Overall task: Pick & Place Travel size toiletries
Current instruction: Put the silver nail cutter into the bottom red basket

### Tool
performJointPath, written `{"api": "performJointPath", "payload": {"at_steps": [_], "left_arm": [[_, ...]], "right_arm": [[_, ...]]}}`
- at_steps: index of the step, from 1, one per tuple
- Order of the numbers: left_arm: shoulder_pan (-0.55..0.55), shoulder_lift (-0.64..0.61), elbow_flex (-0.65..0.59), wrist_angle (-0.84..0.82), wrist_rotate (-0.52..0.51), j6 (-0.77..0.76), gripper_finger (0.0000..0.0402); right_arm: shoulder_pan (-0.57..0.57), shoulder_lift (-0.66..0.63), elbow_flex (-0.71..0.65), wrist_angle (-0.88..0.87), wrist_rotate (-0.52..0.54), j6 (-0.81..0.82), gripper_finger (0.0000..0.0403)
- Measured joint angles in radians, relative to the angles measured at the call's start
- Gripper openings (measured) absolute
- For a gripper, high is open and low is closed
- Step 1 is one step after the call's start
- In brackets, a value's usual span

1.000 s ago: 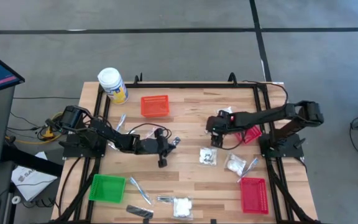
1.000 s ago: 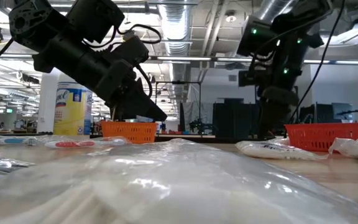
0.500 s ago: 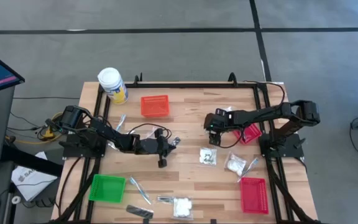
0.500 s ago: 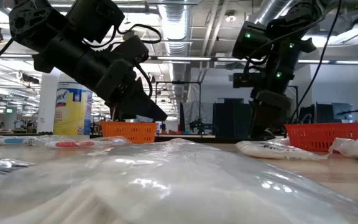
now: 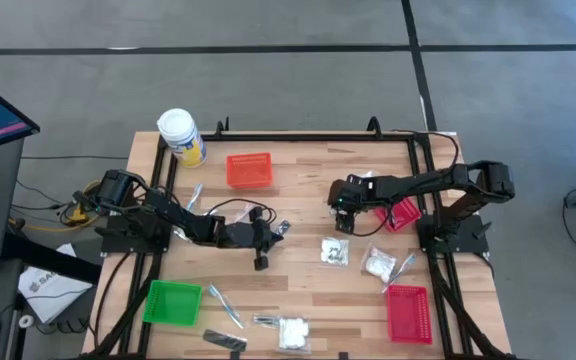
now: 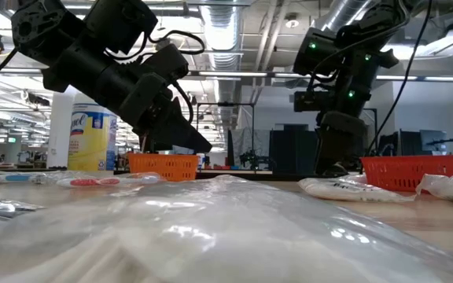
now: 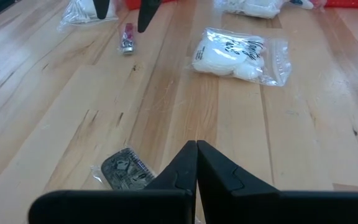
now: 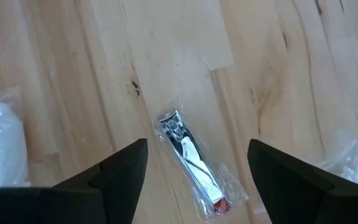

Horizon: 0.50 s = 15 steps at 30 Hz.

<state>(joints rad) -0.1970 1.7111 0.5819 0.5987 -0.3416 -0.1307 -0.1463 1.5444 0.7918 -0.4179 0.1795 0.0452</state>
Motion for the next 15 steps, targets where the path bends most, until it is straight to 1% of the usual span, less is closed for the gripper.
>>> {"api": "performJointPath", "payload": {"at_steps": [2,10,15], "left_arm": [[0.0,0.0,0.0,0.0,0.0,0.0,0.0003],[0.0,0.0,0.0,0.001,0.0,0.0,0.0003],[0.0,0.0,0.0,0.002,0.009,0.0,0.0003]], "right_arm": [[0.0,0.002,0.0,0.003,0.0,0.007,0.027],[-0.001,0.097,0.001,0.019,-0.004,0.011,0.027],[0.0,0.124,0.005,0.019,-0.007,0.019,0.027]]}}
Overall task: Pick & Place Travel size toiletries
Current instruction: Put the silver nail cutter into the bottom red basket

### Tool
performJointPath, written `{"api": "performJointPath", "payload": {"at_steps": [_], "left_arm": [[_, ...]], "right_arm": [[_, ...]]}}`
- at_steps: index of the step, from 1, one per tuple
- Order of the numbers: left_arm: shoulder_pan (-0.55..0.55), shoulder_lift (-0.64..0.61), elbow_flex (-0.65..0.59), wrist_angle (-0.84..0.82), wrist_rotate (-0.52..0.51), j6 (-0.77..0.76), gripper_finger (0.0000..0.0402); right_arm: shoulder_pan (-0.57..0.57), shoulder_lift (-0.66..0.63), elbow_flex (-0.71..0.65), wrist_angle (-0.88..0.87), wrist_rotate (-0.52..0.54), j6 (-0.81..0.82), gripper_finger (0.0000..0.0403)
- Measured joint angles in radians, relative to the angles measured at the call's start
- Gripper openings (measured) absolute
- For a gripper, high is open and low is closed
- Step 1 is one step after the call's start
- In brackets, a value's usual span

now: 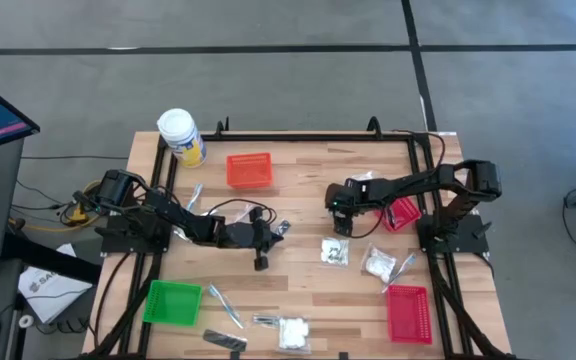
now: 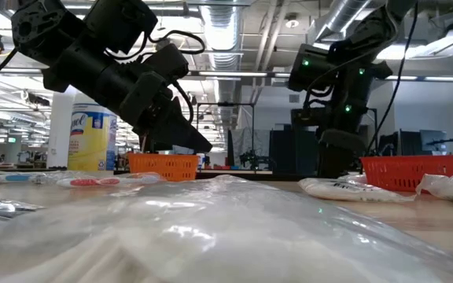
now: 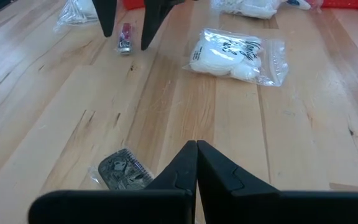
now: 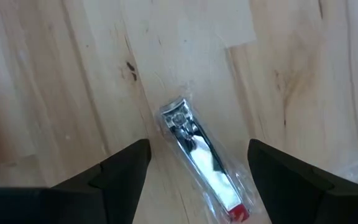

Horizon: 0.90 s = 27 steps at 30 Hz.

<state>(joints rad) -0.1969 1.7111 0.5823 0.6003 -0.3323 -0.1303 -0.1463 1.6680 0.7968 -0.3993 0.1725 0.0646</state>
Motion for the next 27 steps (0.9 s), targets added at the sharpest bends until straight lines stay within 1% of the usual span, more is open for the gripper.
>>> {"api": "performJointPath", "payload": {"at_steps": [5,12,19,27], "left_arm": [[0.0,0.0,0.0,0.001,0.0,0.001,0.0003],[0.0,0.0,0.0,0.002,0.007,0.002,0.0003],[0.0,0.0,0.0,0.002,0.007,0.0,0.0003],[0.0,0.0,0.0,0.003,0.007,0.001,0.0003]], "right_arm": [[-0.002,-0.007,-0.003,0.004,-0.032,0.015,0.027],[-0.009,-0.006,-0.004,-0.006,-0.072,0.138,0.027],[-0.002,-0.006,-0.004,-0.008,-0.075,0.18,0.027],[0.0,-0.005,-0.005,-0.008,-0.065,0.183,0.027]]}}
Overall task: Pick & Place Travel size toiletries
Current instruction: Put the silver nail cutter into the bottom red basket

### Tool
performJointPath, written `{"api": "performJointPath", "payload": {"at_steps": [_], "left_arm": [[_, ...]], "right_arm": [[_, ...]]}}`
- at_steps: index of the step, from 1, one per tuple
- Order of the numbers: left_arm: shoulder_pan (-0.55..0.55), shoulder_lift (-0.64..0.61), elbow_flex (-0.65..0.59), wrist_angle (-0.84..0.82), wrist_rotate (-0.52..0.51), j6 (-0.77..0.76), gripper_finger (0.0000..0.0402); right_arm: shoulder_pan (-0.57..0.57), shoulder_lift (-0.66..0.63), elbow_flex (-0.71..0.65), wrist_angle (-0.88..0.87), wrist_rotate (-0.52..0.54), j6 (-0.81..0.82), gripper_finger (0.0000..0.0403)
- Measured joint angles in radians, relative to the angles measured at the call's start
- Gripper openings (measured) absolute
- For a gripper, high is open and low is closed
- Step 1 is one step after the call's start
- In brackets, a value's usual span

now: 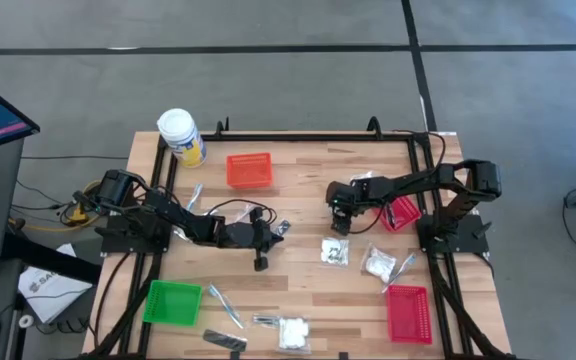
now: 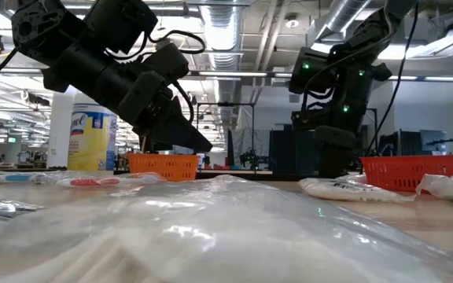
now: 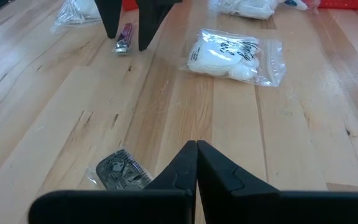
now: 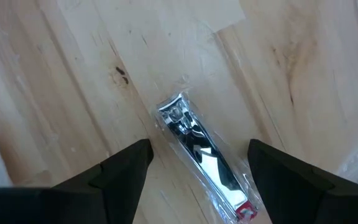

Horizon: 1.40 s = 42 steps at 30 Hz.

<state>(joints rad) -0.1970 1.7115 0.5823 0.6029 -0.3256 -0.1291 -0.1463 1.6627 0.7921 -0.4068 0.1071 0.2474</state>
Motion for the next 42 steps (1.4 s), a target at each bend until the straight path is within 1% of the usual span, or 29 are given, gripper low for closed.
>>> {"api": "performJointPath", "payload": {"at_steps": [9,14,18,28,32,36,42], "left_arm": [[0.0,0.0,0.0,0.0,0.0,0.0,0.0003],[0.0,0.0,0.0,0.0,0.0,0.0,0.0003],[0.0,0.0,0.0,0.001,0.0,0.0,0.0003],[0.0,0.0,0.0,0.001,0.0,-0.002,0.0003],[0.0,0.0,0.0,0.001,0.0,-0.002,0.0003],[0.0,0.0,0.0,0.001,-0.001,-0.002,0.0003],[0.0,0.0,0.0,0.001,-0.001,-0.002,0.0003]], "right_arm": [[0.001,0.0,0.0,0.0,0.017,-0.007,0.0269],[0.002,0.001,0.0,0.001,0.022,-0.011,0.0249],[0.003,0.001,0.0,0.002,0.021,-0.012,0.0212],[0.016,0.001,0.0,0.003,0.014,-0.022,0.0085],[0.025,0.001,0.0,0.002,0.021,-0.02,0.0051],[0.032,0.001,0.0,0.002,0.027,0.022,0.0041],[0.043,-0.026,-0.003,-0.008,0.024,0.096,0.0054]]}}
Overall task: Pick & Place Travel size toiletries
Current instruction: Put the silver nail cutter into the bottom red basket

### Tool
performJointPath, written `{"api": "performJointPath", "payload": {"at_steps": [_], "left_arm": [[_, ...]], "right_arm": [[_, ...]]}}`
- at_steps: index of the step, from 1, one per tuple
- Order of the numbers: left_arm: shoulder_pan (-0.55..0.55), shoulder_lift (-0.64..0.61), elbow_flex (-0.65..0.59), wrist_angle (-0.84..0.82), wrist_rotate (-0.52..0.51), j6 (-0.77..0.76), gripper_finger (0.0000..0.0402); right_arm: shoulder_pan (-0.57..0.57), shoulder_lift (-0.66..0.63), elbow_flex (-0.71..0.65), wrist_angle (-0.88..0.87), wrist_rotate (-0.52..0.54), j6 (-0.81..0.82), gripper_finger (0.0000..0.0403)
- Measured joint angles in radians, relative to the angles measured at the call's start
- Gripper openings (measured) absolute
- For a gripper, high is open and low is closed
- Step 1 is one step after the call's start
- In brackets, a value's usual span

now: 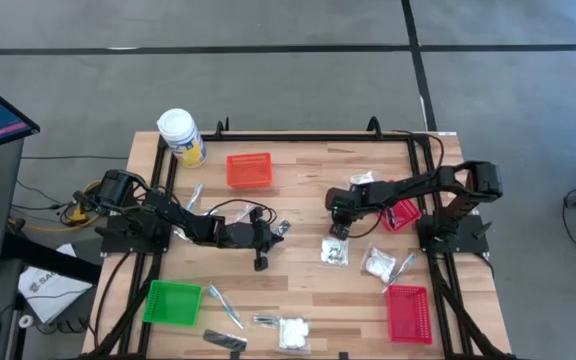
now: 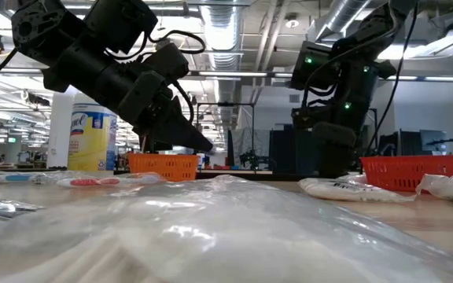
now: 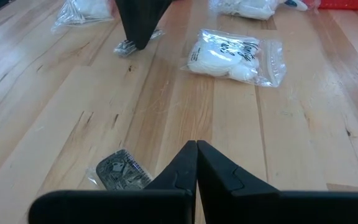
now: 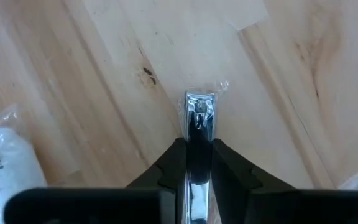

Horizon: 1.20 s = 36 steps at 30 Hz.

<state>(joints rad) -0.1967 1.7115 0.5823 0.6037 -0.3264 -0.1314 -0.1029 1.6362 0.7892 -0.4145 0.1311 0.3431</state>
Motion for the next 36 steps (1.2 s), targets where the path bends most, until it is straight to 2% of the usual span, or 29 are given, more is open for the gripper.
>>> {"api": "performJointPath", "payload": {"at_steps": [10,18,27,36], "left_arm": [[0.0,0.0,0.0,0.005,0.0,0.0,0.0003],[0.0,0.0,0.0,0.005,0.02,0.0,0.0003],[0.0,0.0,0.0,0.006,0.02,-0.004,0.0003],[0.0,0.0,0.0,0.007,0.05,-0.008,0.0003]], "right_arm": [[0.048,-0.199,-0.001,-0.064,-0.001,0.186,0.0044],[0.153,-0.331,0.001,-0.188,0.0,0.363,0.0044],[0.392,-0.422,0.001,-0.337,0.0,0.72,0.0044],[0.717,-0.425,0.002,-0.411,0.0,1.197,0.0044]]}}
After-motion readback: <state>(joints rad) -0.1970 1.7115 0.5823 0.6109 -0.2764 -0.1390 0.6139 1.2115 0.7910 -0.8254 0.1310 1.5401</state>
